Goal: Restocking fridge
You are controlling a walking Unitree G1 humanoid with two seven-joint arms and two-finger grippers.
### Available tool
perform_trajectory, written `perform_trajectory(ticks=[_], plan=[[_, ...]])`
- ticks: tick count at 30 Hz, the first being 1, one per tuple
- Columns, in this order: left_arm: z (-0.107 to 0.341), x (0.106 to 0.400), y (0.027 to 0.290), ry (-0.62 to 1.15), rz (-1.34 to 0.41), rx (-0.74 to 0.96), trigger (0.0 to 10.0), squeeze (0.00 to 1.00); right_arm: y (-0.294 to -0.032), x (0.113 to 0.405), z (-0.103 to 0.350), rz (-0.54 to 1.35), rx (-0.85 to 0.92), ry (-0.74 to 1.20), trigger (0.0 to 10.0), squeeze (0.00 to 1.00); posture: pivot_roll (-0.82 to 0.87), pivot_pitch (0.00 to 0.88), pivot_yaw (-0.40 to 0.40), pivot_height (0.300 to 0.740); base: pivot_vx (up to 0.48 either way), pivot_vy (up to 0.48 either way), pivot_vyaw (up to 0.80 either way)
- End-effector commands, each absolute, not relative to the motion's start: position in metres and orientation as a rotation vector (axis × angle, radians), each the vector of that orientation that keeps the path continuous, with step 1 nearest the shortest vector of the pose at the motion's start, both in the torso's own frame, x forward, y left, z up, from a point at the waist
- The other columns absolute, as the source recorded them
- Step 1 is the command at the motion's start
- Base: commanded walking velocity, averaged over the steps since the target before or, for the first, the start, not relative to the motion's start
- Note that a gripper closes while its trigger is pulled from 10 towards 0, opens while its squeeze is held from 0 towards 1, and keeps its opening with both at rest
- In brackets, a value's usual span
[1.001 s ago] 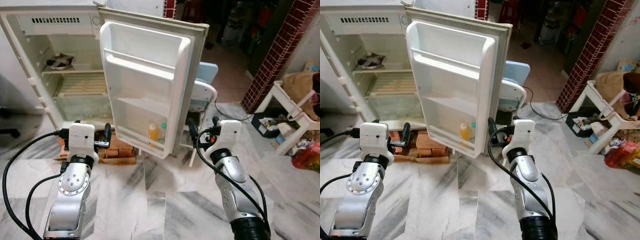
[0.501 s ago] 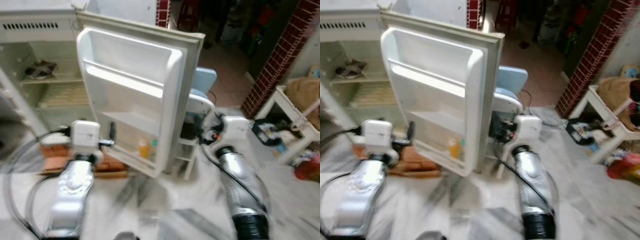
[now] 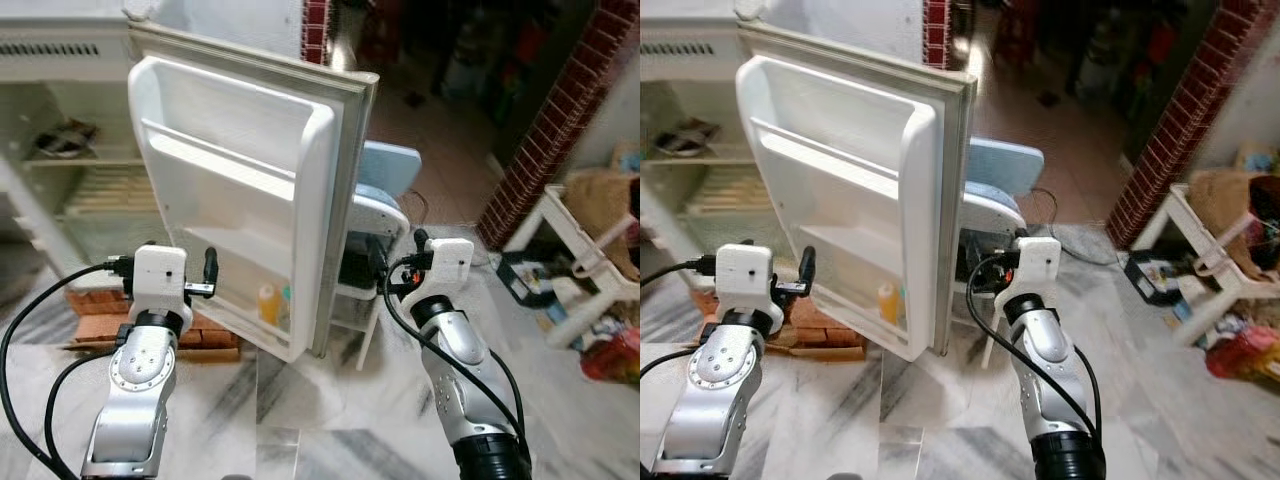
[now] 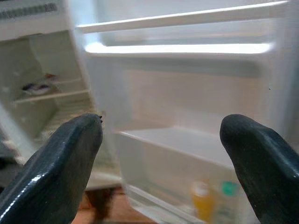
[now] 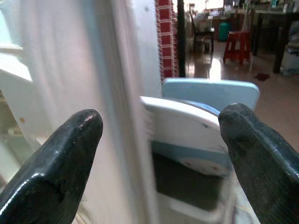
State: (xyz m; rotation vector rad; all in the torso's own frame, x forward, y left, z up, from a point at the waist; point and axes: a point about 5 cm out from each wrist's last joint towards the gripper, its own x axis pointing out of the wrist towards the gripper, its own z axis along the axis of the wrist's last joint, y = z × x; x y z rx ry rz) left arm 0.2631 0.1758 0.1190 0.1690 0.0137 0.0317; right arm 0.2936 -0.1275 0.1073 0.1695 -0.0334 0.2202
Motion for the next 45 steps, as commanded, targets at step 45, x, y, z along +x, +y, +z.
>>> perform_trajectory(ticks=[45], plan=[[0.117, 0.251, 0.185, 0.018, 0.083, 0.143, 10.0, 0.00, -0.134, 0.298, 0.110, 0.195, 0.165, -0.048, 10.0, 0.00, 0.09, 0.038, -0.036, 0.740, 0.142, 0.000, 0.14]])
